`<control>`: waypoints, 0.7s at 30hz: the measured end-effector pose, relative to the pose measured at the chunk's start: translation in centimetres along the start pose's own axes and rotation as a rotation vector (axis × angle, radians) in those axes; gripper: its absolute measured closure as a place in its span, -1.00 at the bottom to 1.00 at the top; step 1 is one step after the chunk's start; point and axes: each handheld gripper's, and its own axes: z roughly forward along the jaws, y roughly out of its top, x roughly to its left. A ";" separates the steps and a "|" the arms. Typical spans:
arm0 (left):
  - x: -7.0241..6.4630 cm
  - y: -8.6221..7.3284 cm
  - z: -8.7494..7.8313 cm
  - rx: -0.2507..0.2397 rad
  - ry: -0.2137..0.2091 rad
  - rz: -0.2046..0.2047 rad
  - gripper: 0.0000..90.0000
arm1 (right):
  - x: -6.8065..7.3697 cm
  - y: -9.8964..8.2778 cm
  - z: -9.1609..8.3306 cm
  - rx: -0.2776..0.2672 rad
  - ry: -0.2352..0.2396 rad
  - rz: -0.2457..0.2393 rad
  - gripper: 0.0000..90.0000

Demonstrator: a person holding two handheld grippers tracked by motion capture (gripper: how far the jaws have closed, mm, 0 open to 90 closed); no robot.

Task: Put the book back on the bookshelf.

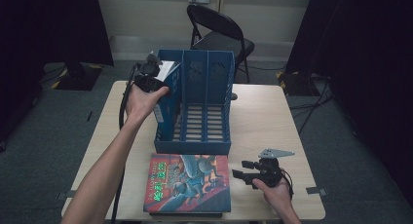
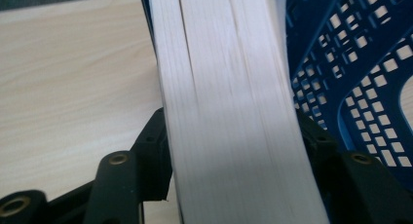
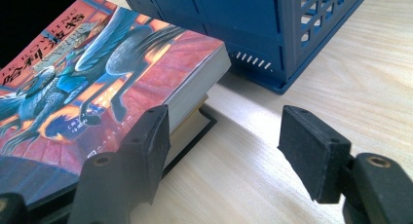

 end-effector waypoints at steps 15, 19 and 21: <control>0.7 -4.2 -1.6 -0.177 -0.081 0.076 -0.14 | 0.0 0.0 0.0 0.000 -0.005 0.002 -0.21; 0.8 -5.8 -1.7 -0.209 -0.104 0.102 -0.14 | 0.0 0.0 0.1 0.004 -0.004 0.001 -0.21; 0.9 -6.5 -1.6 -0.221 -0.115 0.112 -0.13 | 0.1 0.0 0.1 0.002 -0.004 -0.001 -0.21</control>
